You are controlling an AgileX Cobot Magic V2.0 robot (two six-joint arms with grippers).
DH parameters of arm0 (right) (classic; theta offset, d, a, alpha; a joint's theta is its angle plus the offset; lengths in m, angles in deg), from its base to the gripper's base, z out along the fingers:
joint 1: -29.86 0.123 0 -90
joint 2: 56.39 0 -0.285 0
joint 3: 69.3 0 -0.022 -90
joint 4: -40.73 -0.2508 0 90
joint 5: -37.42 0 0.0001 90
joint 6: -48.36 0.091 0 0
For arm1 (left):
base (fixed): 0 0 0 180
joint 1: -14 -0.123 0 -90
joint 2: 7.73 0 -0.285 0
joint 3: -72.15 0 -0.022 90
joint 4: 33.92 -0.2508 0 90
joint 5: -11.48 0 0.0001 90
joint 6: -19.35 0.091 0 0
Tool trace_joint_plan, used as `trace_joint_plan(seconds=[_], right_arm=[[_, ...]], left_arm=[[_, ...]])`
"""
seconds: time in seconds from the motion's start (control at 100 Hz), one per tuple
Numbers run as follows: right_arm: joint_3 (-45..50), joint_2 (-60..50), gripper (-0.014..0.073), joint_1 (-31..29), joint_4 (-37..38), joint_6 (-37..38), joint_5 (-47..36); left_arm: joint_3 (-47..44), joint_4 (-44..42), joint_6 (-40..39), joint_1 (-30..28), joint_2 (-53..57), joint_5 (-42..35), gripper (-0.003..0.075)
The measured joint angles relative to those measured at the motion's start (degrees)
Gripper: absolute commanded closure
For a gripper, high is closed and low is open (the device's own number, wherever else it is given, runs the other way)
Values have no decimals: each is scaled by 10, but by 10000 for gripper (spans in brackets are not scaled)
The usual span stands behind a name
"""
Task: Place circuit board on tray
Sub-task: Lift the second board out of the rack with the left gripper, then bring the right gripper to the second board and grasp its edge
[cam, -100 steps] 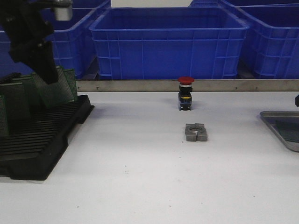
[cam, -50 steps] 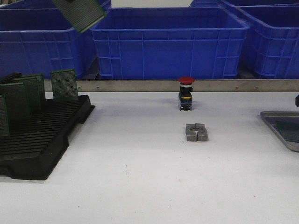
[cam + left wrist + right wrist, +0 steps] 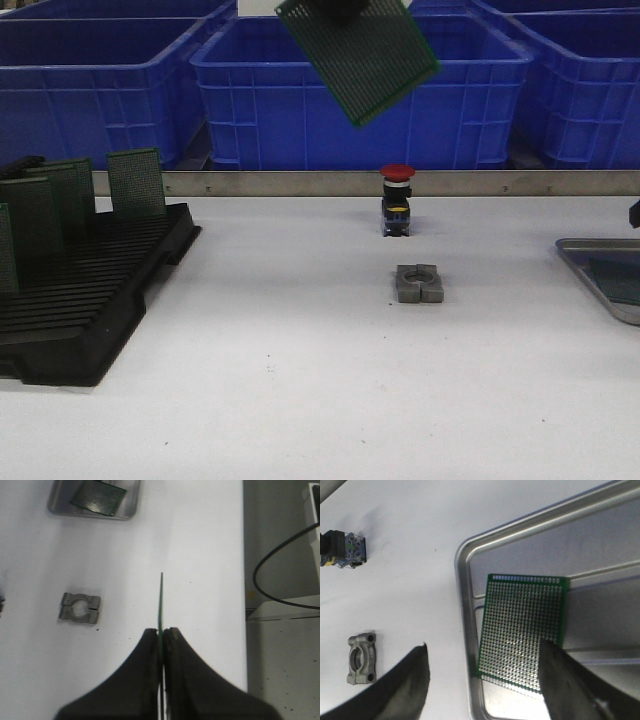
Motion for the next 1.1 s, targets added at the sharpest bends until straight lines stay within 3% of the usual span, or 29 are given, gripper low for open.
trace_joint_plan(seconds=[0.24, 0.54, 0.76, 1.1], right_arm=[[-2, -8, 106, 0, -7, -37, 89], [-9, -71, 106, 17, -95, -257, 276], [-9, -131, 106, 50, -100, -365, 293], [-9, -196, 106, 136, -67, -404, 302]], left_arm=[[-14, 1, 0, 9, 0, 0, 738], [-14, 1, -1, 9, 0, -1, 738], [-14, 2, -1, 9, 0, -1, 738], [-14, 5, -1, 9, 0, -1, 738]])
